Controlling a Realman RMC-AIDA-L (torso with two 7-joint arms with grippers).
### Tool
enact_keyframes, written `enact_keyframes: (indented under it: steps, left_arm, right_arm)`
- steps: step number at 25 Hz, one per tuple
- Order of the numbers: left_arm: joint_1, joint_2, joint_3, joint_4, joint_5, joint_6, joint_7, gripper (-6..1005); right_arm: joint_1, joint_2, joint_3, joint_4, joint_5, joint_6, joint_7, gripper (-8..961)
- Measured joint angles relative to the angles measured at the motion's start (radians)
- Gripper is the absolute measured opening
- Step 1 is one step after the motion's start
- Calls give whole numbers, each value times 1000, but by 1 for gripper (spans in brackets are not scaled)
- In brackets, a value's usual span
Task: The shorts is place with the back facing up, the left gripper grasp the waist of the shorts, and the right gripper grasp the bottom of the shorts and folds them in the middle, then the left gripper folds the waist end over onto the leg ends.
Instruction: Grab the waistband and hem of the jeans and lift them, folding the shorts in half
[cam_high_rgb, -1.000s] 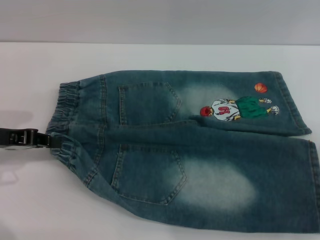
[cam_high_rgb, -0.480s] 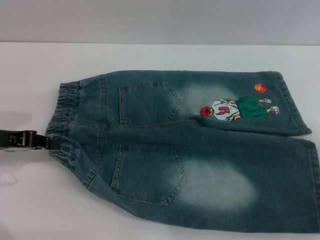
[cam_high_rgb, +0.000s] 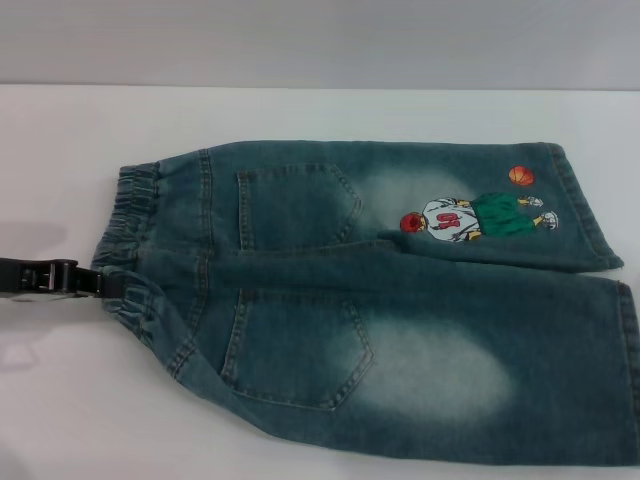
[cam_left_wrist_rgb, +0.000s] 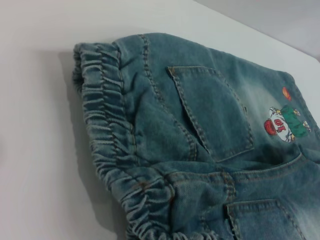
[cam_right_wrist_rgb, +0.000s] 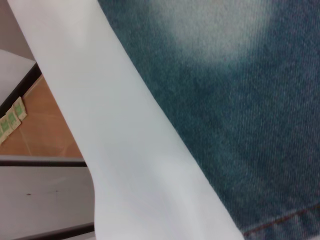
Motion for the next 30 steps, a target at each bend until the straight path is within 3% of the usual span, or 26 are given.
enact_keyframes:
  steps: [30]
  left_arm:
    - [-1, -7, 1, -2, 0, -5, -7, 37]
  right_arm:
    - [27, 11, -1, -39, -20, -25, 2, 560]
